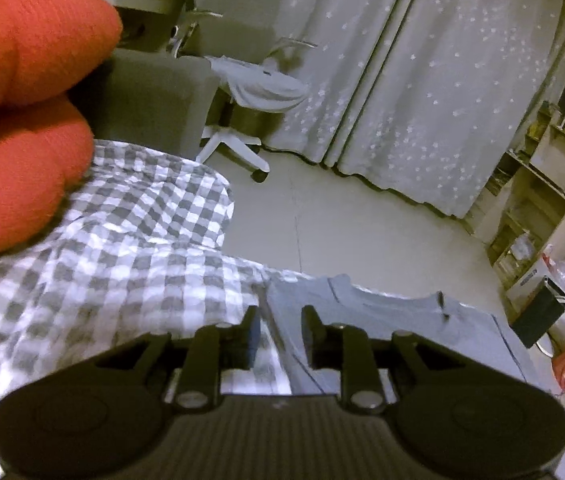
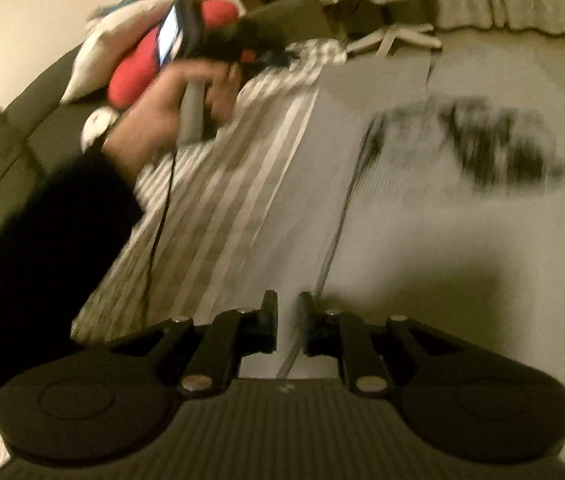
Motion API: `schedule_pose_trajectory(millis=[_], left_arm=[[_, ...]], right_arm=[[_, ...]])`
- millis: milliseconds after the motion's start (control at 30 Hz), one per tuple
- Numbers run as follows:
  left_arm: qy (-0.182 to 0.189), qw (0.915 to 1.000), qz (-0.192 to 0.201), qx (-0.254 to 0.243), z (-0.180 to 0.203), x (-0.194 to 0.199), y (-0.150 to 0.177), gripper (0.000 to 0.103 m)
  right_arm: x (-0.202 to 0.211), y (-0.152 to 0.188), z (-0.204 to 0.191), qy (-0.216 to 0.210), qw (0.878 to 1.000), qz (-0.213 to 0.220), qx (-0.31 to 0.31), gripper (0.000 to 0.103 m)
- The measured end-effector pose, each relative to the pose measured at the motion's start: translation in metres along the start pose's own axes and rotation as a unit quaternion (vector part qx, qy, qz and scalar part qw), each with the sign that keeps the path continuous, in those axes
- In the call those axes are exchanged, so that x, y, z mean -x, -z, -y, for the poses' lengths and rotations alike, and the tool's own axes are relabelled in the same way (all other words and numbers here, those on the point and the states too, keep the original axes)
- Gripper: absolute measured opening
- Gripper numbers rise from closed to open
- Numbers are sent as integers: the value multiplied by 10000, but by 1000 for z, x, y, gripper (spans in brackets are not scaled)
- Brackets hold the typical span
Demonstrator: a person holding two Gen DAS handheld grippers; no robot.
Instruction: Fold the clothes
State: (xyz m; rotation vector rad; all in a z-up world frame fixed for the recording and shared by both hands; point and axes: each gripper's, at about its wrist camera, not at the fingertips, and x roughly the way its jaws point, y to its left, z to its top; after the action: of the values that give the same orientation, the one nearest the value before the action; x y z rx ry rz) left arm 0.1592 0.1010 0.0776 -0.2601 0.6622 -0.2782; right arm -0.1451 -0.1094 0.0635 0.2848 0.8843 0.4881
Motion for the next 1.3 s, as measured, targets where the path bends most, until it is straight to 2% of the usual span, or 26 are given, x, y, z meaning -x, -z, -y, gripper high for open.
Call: schedule_pose_trajectory(millis=[167, 300, 333, 433, 467, 500, 700, 900, 1100, 1200, 1300], left_arm=[[-34, 9999, 14, 130, 8, 34, 25, 23], [-60, 9998, 56, 194, 10, 54, 37, 23], [-66, 9997, 61, 230, 9, 58, 39, 23], [-74, 9994, 44, 325, 7, 65, 46, 24], [-82, 9995, 30, 319, 7, 66, 49, 24], [-98, 9995, 18, 305, 8, 68, 52, 24], [-106, 9998, -24, 190, 12, 69, 58, 23], [-176, 9997, -105, 91, 16, 59, 62, 23], [-227, 9996, -138, 65, 15, 56, 62, 23], [-241, 9996, -147, 64, 15, 55, 62, 23], [-254, 9995, -155, 64, 14, 54, 62, 23]], right_arm=[[-6, 27, -12, 310, 9995, -65, -74, 17], [-12, 36, -12, 63, 9993, -134, -346, 19], [-14, 37, -14, 183, 9993, -141, -279, 16], [-16, 42, -19, 360, 9993, -55, -127, 16], [-16, 44, -21, 387, 9992, -4, -78, 14], [-13, 45, -22, 406, 9992, 52, -43, 5], [9, 46, -17, 328, 9976, 481, -381, 4], [27, 43, -18, 99, 9957, 731, -570, 4], [16, 45, -7, 44, 9963, 460, -719, 4], [15, 45, -15, -209, 9967, 508, -604, 5], [10, 43, -24, -218, 9976, 484, -442, 6]])
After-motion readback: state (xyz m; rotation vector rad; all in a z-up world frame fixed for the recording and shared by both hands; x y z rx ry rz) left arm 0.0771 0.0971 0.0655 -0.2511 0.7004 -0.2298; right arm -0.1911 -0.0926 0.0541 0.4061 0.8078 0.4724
